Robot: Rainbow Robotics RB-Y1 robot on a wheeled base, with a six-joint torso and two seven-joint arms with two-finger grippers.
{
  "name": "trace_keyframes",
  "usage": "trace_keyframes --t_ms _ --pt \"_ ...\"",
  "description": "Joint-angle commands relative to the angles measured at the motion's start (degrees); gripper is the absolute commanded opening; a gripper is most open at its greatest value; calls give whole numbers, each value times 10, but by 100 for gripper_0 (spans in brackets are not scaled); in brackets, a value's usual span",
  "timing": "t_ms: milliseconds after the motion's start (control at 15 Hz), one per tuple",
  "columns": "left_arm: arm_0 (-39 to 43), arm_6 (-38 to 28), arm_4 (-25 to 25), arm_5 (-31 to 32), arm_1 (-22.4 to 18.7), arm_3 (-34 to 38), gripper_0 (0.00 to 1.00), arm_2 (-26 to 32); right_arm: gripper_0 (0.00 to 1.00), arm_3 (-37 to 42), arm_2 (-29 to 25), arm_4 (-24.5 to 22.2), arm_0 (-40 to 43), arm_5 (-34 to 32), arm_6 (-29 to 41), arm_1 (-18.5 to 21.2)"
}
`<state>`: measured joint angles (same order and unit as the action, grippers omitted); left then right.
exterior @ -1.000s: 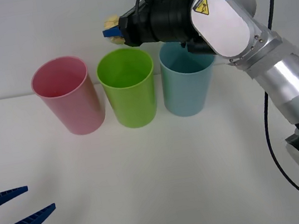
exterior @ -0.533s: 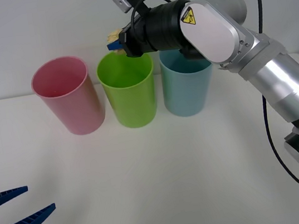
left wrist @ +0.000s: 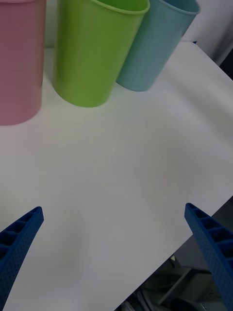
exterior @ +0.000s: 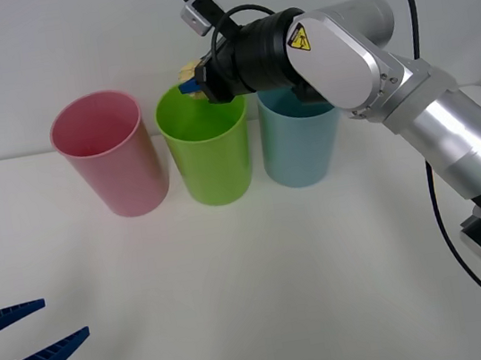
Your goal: Put cans in the blue bin and PET bottles in the pink bin and trash in the green bin.
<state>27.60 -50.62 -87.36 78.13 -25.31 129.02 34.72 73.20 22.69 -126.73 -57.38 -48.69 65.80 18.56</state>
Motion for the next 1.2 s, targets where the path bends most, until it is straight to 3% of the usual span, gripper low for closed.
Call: trace_keyframes --t_ms 67,133,200,267,333,400,1200 --pt "0 0 0 0 0 0 100 0 0 0 6 0 0 -3 4 0" --pt "0 0 0 0 0 0 100 0 0 0 8 0 1 -4 3 1" --pt "0 0 0 0 0 0 100 0 8 0 9 0 1 -3 4 0" --pt "0 0 0 0 0 0 100 0 61 0 10 -1 0 -4 4 1" --pt "0 0 0 0 0 0 100 0 87 0 11 -1 1 -3 4 1" --pt "0 0 0 0 0 0 100 0 97 0 11 -2 0 -4 3 1" --pt "0 0 0 0 0 0 100 0 100 5 -2 17 0 -4 0 0"
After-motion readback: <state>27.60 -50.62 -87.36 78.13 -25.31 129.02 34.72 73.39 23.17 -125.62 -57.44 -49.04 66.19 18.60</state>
